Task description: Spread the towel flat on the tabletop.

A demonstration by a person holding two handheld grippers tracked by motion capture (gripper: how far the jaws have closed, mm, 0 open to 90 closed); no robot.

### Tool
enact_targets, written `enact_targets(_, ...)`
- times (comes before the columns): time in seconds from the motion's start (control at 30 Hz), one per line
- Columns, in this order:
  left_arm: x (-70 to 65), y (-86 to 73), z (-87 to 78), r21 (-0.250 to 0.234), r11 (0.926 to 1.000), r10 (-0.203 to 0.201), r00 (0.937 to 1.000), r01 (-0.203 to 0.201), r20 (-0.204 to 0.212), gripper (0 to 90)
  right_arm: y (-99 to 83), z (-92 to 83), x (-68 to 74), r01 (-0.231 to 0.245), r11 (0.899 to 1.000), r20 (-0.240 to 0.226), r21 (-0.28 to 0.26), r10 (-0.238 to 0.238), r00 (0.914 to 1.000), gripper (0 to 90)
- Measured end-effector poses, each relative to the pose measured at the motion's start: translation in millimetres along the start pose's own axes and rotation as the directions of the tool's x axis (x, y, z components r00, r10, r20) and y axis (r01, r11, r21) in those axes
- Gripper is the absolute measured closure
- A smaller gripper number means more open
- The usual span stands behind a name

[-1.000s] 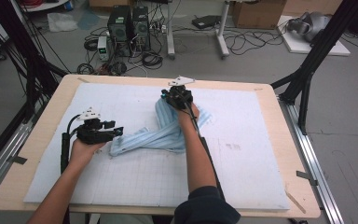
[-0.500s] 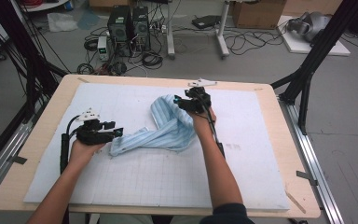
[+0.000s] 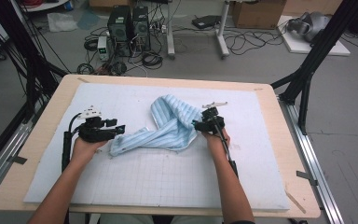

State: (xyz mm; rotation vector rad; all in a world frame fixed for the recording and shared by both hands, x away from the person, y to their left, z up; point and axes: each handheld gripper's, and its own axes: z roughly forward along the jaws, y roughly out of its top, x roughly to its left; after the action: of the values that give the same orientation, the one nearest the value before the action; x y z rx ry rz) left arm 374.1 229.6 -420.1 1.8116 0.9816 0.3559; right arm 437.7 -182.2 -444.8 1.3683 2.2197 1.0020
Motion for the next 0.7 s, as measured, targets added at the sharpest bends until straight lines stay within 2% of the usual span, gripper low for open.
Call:
enact_targets(0.03, 0.2, 0.9, 0.3, -0.001, 1.0000, 0.005, 1.0000, -0.005, 0.000, 46.2, 1.2, 2.3, 4.4, 0.059, 0.998, 0.022, -0.001, -0.058, 0.9980, 67.2)
enact_targets(0.07, -0.1, 1.8, 1.2, -0.001, 1.0000, 0.001, 1.0000, -0.001, -0.001, 46.3, 2.8, 2.5, 6.9, 0.098, 0.995, -0.006, -0.001, -0.098, 0.9952, 81.6)
enact_targets(0.1, -0.2, 2.7, 2.5, 0.000, 1.0000, 0.001, 1.0000, -0.001, 0.001, 46.3, 4.3, 2.9, 9.8, 0.130, 0.991, 0.002, 0.011, -0.130, 0.9915, 86.0)
enact_targets(0.13, 0.0, 3.8, 3.8, 0.004, 1.0000, 0.002, 1.0000, -0.002, 0.002, 46.3, 6.2, 2.4, 12.0, 0.174, 0.984, 0.026, 0.029, -0.175, 0.9842, 86.7)
enact_targets(0.17, -0.2, 5.0, 5.6, 0.005, 1.0000, 0.001, 1.0000, -0.001, 0.003, 46.3, 8.1, 0.9, 12.0, 0.208, 0.977, 0.078, 0.047, -0.211, 0.9743, 86.9)
enact_targets(0.2, -0.1, 6.6, 7.2, 0.008, 1.0000, 0.005, 1.0000, -0.005, 0.007, 46.3, 8.8, -2.5, 9.1, 0.212, 0.977, 0.128, 0.038, -0.215, 0.9682, 86.9)
enact_targets(0.27, -1.8, 9.9, 12.2, 0.007, 1.0000, 0.002, 0.9999, -0.002, 0.015, 46.3, 9.8, -12.9, -4.7, 0.156, 0.988, 0.200, -0.016, -0.150, 0.9683, 86.0)
enact_targets(0.3, -3.0, 11.1, 15.1, -0.006, 1.0000, 0.003, 0.9998, -0.003, 0.021, 46.2, 9.7, -17.3, -11.5, 0.126, 0.991, 0.205, -0.044, -0.114, 0.9721, 82.5)
enact_targets(0.33, -3.3, 13.9, 19.1, 0.003, 1.0000, 0.006, 0.9995, -0.006, 0.032, 46.3, 9.2, -20.5, -16.3, 0.097, 0.993, 0.183, -0.060, -0.084, 0.9795, 73.6)
enact_targets(0.4, -4.8, 20.6, 27.6, 0.006, 1.0000, 0.003, 0.9989, -0.003, 0.047, 46.1, 7.4, -27.5, -19.0, 0.084, 0.992, 0.152, -0.089, -0.070, 0.9859, 65.8)
enact_targets(0.43, -5.1, 24.1, 32.2, 0.003, 1.0000, -0.002, 0.9983, 0.001, 0.057, 46.1, 5.8, -31.9, -18.5, 0.085, 0.991, 0.143, -0.106, -0.069, 0.9873, 63.5)
enact_targets(0.5, -6.0, 31.4, 43.9, 0.029, 0.9996, -0.002, 0.9970, 0.000, 0.077, 46.0, 0.8, -41.1, -16.9, 0.083, 0.988, 0.120, -0.131, -0.067, 0.9905, 60.2)
enact_targets(0.57, -9.9, 37.9, 57.6, 0.052, 0.9985, 0.011, 0.9961, -0.016, 0.087, 45.7, -6.6, -49.3, -16.0, 0.070, 0.986, 0.083, -0.154, -0.058, 0.9948, 57.6)
enact_targets(0.67, -18.1, 47.2, 79.0, 0.083, 0.9959, 0.026, 0.9943, -0.035, 0.104, 45.0, -18.9, -60.2, -15.3, 0.060, 0.984, 0.053, -0.169, -0.052, 0.9973, 55.6)
enact_targets(0.7, -19.7, 50.0, 85.7, 0.090, 0.9957, 0.011, 0.9947, -0.020, 0.102, 43.6, -22.7, -63.8, -15.6, 0.049, 0.984, 0.037, -0.171, -0.044, 0.9984, 53.7)
